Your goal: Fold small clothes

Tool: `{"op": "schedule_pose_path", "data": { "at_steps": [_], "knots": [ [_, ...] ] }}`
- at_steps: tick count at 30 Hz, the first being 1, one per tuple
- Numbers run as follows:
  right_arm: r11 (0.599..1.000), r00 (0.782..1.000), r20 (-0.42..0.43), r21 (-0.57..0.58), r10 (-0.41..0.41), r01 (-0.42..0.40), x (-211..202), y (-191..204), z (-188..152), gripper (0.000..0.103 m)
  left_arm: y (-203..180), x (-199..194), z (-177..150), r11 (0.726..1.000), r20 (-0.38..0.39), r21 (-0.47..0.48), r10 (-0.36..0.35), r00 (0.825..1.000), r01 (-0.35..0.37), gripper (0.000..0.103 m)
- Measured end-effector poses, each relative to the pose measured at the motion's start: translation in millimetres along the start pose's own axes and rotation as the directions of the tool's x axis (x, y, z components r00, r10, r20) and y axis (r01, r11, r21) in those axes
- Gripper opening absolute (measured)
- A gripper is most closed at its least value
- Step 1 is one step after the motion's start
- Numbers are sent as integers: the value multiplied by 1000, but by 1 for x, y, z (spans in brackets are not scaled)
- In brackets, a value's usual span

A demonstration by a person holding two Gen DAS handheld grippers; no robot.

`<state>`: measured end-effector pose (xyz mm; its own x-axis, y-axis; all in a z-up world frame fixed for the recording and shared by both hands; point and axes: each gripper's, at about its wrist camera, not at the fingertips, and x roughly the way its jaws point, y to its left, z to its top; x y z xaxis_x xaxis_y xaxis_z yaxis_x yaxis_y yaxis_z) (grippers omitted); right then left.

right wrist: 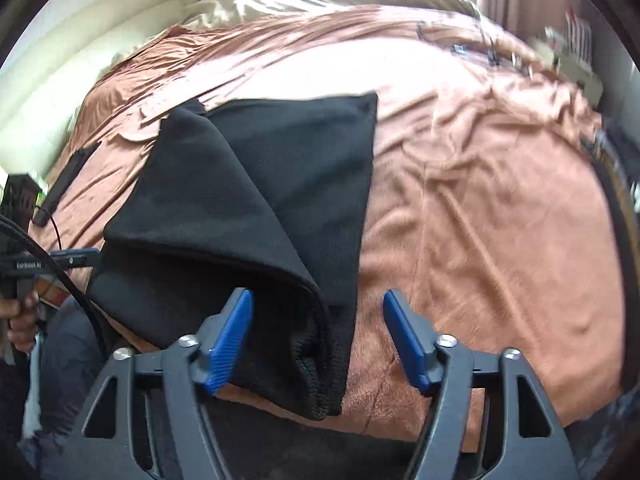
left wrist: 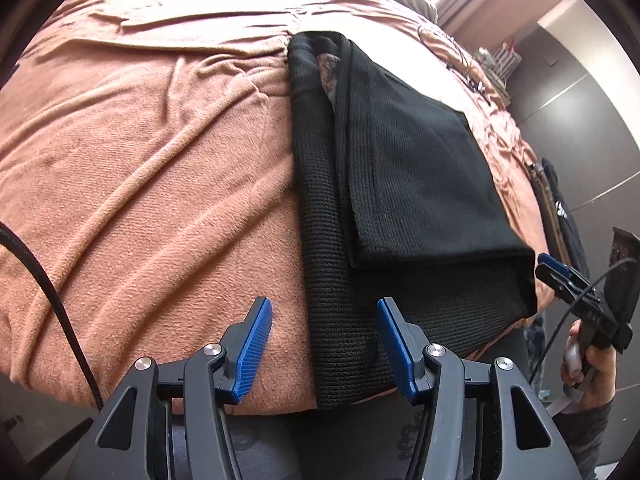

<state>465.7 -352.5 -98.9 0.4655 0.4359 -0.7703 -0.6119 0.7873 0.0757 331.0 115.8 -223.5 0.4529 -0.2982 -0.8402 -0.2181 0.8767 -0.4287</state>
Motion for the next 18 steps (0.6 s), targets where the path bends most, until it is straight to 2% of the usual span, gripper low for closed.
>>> {"op": "schedule_pose_path", "data": {
  "at_steps": [2,6,10,13,15,18],
  "knots": [
    [999,1000,0,-48,-8,8,-1,13,3,67,6,-3,0,1000,13,-16,-13,1000,13,56],
    [992,1000,8,-129,0,1,1,44,11,67,23,-10,-1,997,32,-62,-39,999,40,48],
    [977,999,6,-212,41,-39,9,74,20,67,37,-18,0,992,64,-114,-54,997,61,42],
    [956,998,-24,-288,50,-55,22,104,28,67,48,-22,-3,984,93,-153,-78,993,92,41],
    [938,998,-44,-343,48,-60,32,119,35,62,57,-24,-5,977,104,-181,-96,990,114,39],
    [906,997,-67,-419,37,-62,44,147,39,61,69,-27,-6,970,117,-206,-107,987,130,38]
  ]
}}
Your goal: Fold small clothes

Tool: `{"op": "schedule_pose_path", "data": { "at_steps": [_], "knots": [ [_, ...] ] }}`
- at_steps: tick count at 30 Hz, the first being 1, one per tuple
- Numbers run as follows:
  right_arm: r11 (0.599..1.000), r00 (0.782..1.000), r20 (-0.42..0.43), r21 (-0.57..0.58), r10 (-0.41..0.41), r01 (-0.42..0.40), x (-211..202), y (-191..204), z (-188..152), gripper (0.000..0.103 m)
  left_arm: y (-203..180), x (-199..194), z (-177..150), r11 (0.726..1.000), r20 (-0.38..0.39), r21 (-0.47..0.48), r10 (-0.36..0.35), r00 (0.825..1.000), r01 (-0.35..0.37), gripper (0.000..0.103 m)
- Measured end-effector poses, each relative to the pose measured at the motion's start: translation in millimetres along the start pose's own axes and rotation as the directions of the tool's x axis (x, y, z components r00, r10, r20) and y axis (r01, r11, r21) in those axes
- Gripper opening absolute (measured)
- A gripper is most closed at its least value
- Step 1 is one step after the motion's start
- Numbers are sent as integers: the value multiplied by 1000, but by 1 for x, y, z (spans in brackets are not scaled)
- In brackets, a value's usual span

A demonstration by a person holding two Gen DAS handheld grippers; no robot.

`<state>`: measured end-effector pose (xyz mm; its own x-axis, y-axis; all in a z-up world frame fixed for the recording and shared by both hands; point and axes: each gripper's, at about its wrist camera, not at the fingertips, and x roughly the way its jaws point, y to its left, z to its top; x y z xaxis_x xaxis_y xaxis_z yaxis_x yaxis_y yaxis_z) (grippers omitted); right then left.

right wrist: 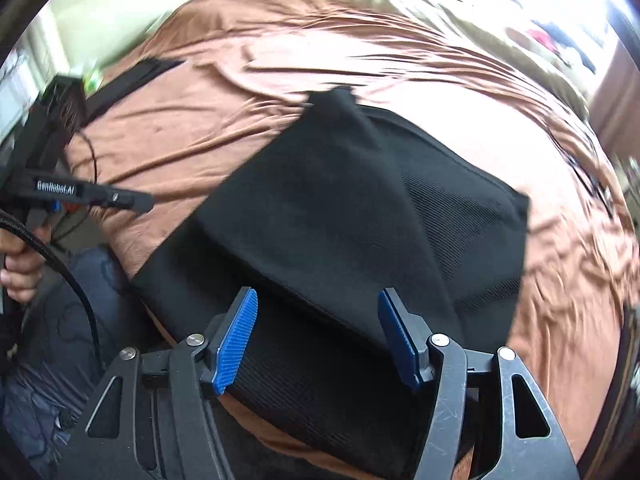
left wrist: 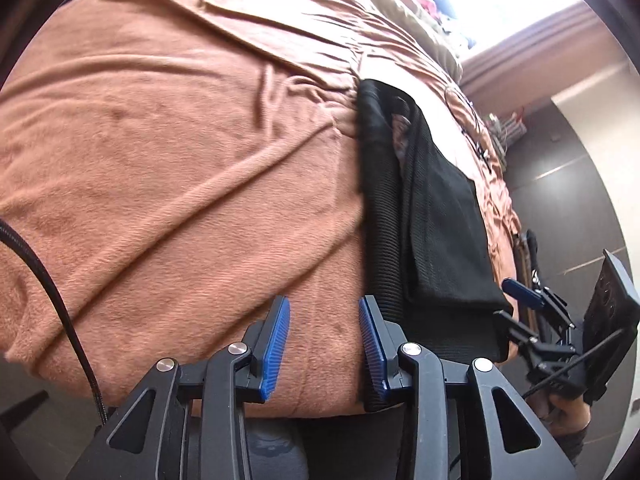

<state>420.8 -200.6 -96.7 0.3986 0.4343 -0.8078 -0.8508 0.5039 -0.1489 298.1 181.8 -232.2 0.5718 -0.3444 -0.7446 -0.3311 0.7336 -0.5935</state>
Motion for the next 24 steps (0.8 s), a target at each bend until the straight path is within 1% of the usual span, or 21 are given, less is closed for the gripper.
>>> {"op": "schedule_pose_path", "data": {
  "at_steps": [5,9,10,11,12,13,14,15,17,20,24],
  "knots": [
    [995,999,-46,-96,-1,-4,25,27,19,61,17,-10,6,999,19,-33,-17,1000,17,38],
    [988,996,-84,-151,-42,29,48,38,27,61,25,-15,10,998,28,-47,-29,999,31,38],
    [985,995,-85,-166,-57,42,52,37,28,57,26,-16,10,998,28,-51,-33,999,35,38],
    [979,994,-79,-195,-80,64,57,39,29,49,26,-16,10,998,28,-53,-38,999,39,38],
    [974,993,-73,-213,-92,75,60,39,28,43,27,-16,11,998,28,-54,-41,999,42,38],
    [974,994,-69,-216,-88,72,61,38,29,40,27,-17,11,998,28,-54,-43,999,45,38],
    [976,995,-67,-208,-79,63,63,37,29,31,27,-17,11,997,29,-52,-46,999,47,38],
    [977,995,-65,-203,-78,63,62,35,30,19,28,-19,10,997,30,-50,-49,998,51,38],
    [978,994,-62,-191,-94,81,61,31,34,8,28,-19,11,997,30,-51,-55,998,57,38],
    [981,995,-31,-173,-93,86,55,26,40,6,26,-17,14,997,30,-50,-58,998,59,38],
    [987,995,25,-131,-95,97,35,12,46,5,21,-15,15,997,25,-45,-57,998,58,38]
  ]
}}
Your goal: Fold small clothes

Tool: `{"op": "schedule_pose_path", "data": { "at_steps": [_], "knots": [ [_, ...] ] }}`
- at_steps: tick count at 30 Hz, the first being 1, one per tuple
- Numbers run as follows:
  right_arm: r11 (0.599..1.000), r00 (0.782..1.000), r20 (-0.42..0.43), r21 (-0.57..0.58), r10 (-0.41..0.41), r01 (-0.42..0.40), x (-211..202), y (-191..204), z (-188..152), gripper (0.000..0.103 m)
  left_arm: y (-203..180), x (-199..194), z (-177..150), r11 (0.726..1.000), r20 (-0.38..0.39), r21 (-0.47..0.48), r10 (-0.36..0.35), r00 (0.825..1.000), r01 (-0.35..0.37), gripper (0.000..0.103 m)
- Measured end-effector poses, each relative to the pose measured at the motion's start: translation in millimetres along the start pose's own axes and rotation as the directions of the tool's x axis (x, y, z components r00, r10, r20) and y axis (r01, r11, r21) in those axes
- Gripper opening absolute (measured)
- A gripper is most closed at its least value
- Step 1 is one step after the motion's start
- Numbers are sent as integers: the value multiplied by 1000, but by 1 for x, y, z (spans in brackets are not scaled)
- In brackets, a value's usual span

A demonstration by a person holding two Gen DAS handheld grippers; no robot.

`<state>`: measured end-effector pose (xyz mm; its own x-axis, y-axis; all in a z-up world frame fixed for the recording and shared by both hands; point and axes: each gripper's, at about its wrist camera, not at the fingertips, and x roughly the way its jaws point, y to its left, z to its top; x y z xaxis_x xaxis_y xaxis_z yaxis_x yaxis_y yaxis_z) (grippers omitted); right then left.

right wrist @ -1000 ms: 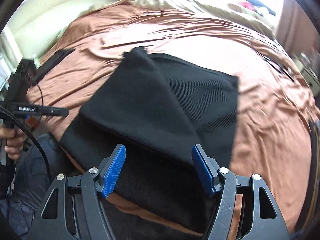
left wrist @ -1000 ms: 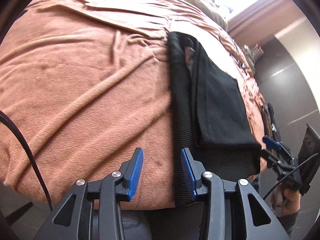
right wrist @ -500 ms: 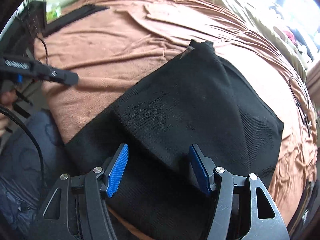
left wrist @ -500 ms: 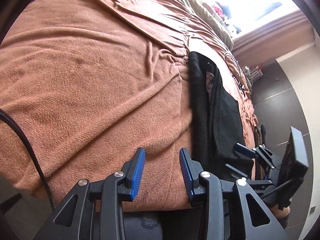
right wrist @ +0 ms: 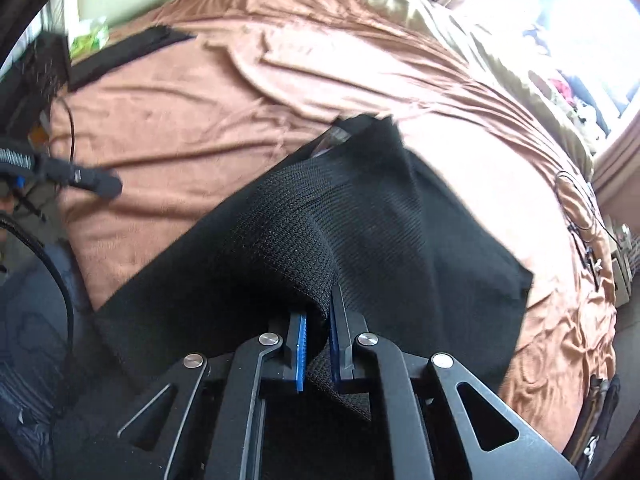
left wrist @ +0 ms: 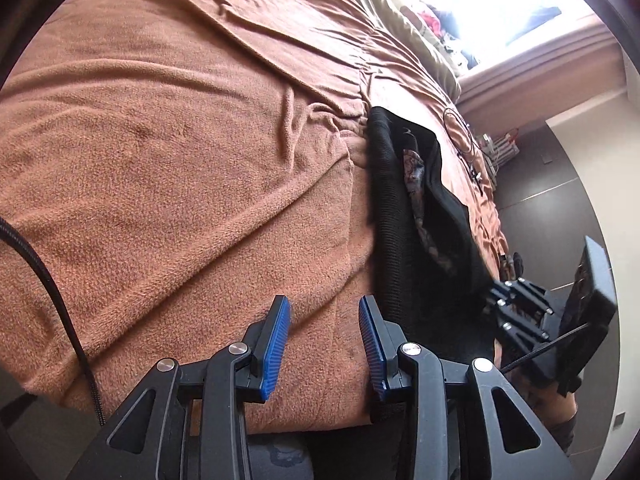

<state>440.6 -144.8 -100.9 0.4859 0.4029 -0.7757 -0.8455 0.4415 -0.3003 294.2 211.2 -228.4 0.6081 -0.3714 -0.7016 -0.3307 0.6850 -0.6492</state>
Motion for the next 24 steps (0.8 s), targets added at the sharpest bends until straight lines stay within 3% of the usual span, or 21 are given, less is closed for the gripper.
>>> {"op": "schedule_pose_path", "data": {
  "at_steps": [11,24],
  "knots": [
    [968,993,117,250,-20,-10,-32,-80,-11,5,-26,16,9,999,-17,35,5,1000,-4,38],
    [883,993,121,466,2,-58,19,-140,-34,5,-45,43,18,997,-59,63,41,997,-38,38]
  ]
}}
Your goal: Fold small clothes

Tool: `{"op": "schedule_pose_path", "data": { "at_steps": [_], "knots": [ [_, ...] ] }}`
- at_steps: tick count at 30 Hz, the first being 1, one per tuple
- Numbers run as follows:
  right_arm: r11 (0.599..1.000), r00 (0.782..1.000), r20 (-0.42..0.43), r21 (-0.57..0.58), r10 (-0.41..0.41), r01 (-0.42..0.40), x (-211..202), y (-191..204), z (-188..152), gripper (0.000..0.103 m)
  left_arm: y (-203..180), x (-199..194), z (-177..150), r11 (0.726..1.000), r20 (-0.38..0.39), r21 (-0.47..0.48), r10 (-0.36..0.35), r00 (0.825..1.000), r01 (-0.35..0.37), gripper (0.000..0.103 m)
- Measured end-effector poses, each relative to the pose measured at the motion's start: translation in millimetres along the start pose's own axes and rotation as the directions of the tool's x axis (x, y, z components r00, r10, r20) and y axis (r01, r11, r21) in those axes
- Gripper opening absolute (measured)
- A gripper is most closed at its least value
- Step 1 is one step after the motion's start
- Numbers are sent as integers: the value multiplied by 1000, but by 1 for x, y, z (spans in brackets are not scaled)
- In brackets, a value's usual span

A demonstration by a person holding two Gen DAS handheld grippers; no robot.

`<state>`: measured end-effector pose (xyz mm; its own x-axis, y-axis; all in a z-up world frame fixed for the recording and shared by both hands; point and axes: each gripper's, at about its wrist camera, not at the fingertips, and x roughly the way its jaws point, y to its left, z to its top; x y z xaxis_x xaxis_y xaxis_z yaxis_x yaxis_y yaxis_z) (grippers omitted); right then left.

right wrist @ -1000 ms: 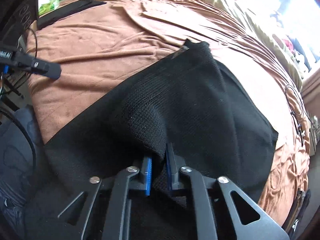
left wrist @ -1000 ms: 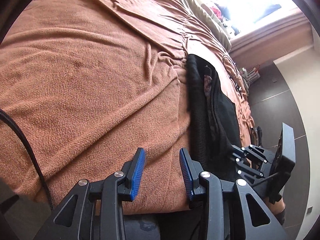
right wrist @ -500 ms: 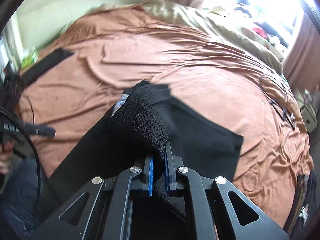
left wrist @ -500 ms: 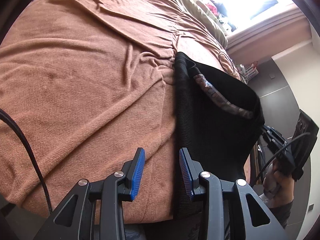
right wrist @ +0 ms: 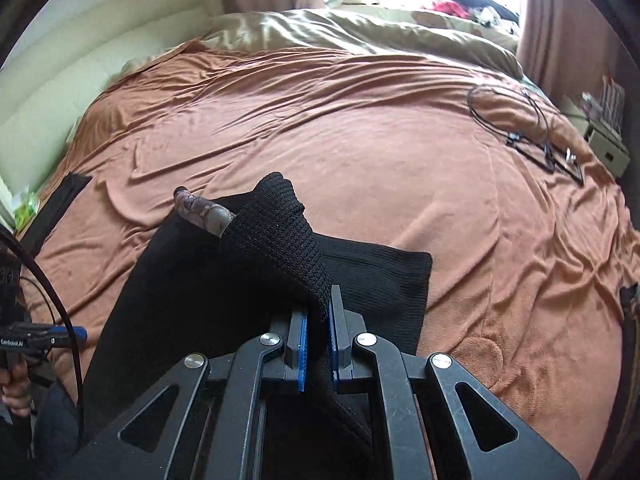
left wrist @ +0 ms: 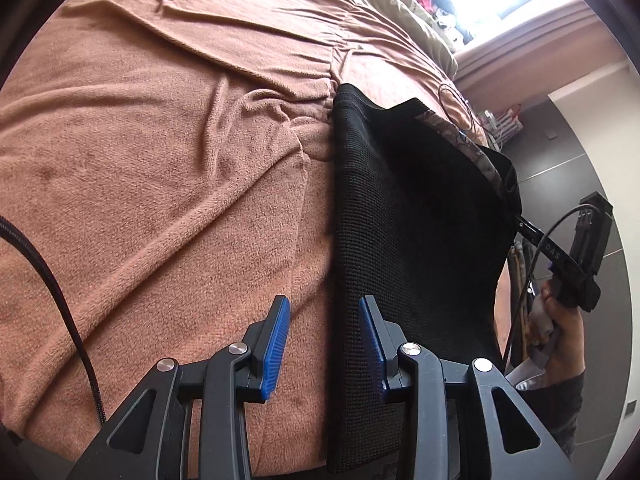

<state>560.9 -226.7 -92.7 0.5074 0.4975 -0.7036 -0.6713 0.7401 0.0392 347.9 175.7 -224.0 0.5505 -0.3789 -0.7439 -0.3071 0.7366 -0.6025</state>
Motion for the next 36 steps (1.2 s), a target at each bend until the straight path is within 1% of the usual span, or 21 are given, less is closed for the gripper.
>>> {"op": "schedule_pose_path", "data": {
  "at_steps": [3,6,8,9,10,11,12,14,18,21,27,29,36],
  "knots": [
    [998,1000,-10,69,-1,2,13,-18,1,5,-1,2,1,1000,-5,2,8,1000,-8,38],
    [990,999,-23,129,-45,48,25,-33,1,5,-2,3,2,1000,-6,5,12,1000,-12,38],
    [985,998,-47,161,-48,55,31,-37,0,6,-2,4,2,1000,-7,7,17,1000,-17,38],
    [983,997,-54,170,-60,68,32,-38,0,10,-2,5,2,1000,-8,7,19,1000,-19,38],
    [981,995,-64,175,-77,87,32,-37,0,12,-3,6,2,1000,-8,8,22,1000,-22,38],
    [979,994,-74,178,-84,96,31,-37,1,15,-3,6,1,1000,-9,8,24,1000,-24,38],
    [977,993,-76,186,-88,101,30,-38,0,25,-3,7,1,1000,-10,8,25,1000,-25,38],
    [972,994,-65,213,-84,96,21,-39,-2,38,-5,9,-1,1000,-13,12,26,1000,-26,38],
    [970,997,-66,235,-45,60,10,-39,-11,38,-10,12,-4,999,-25,20,27,999,-27,38],
    [964,997,-73,264,13,7,3,-41,-23,38,-14,15,-7,1000,-32,24,21,999,-20,38],
    [948,991,-101,312,91,-56,-11,-48,-55,38,-22,20,-15,999,-61,41,7,998,-5,38],
    [941,988,-105,331,110,-70,-13,-53,-63,38,-23,21,-18,999,-70,44,10,997,-7,38],
    [922,984,-111,378,138,-87,-29,-57,-94,38,-28,25,-33,998,-104,59,4,995,2,38]
  ]
}}
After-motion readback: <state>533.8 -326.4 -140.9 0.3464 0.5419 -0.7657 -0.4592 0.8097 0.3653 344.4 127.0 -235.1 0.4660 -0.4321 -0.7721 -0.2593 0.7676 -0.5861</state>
